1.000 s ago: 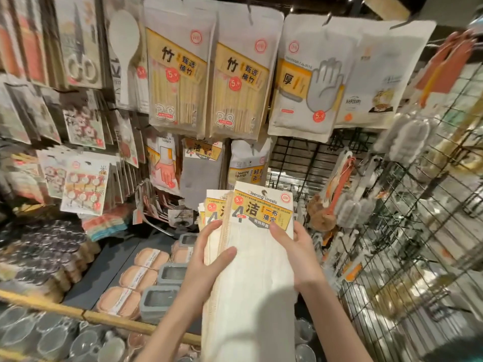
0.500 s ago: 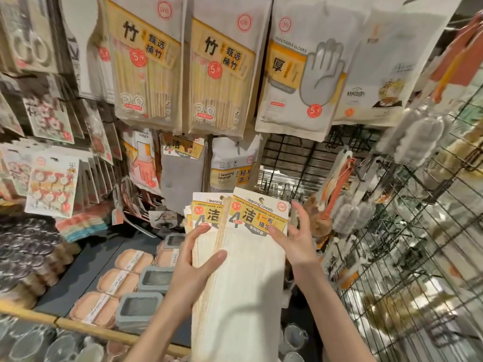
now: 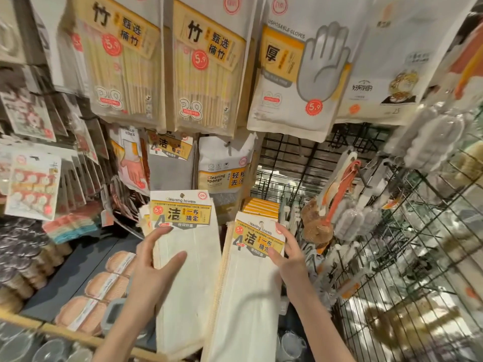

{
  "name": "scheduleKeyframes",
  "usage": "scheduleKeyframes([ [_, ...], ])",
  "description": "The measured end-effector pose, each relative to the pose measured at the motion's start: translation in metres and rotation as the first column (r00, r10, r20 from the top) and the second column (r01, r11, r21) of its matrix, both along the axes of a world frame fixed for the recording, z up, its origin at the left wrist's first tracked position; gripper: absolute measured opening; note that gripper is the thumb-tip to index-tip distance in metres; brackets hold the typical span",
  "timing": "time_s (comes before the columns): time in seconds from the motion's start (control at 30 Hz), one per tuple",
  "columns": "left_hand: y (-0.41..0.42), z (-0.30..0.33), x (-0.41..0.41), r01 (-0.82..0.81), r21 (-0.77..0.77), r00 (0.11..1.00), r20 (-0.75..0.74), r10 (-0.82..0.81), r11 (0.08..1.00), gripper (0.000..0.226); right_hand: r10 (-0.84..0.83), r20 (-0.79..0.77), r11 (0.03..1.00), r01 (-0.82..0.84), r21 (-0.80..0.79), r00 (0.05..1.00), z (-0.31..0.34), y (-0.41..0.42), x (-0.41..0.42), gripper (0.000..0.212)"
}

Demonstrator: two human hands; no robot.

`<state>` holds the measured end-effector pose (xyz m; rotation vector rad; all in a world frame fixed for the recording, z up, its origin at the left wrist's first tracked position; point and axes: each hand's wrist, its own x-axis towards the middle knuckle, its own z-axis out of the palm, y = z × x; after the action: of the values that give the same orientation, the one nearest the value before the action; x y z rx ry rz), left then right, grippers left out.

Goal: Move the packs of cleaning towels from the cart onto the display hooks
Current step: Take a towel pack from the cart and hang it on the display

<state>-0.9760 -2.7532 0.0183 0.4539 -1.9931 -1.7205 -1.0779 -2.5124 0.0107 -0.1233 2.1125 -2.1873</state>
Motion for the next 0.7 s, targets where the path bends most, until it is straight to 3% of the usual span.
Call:
scheduleKeyframes([
  [0.43,-0.015,0.003,-0.001,-0.067,-0.073,0.997,0.019,0.069,0.995,0.056,-0.071,-0.018,0.982,0.074,0.173,0.997,-0.05,-0.001,-0.033,0.054],
  [0.7,-0.018,-0.006,0.002,-0.061,-0.051,0.998,0.013,0.062,0.997,0.054,-0.092,-0.01,0.986,0.093,0.139,0.996,-0.059,-0.007,-0.057,0.051],
])
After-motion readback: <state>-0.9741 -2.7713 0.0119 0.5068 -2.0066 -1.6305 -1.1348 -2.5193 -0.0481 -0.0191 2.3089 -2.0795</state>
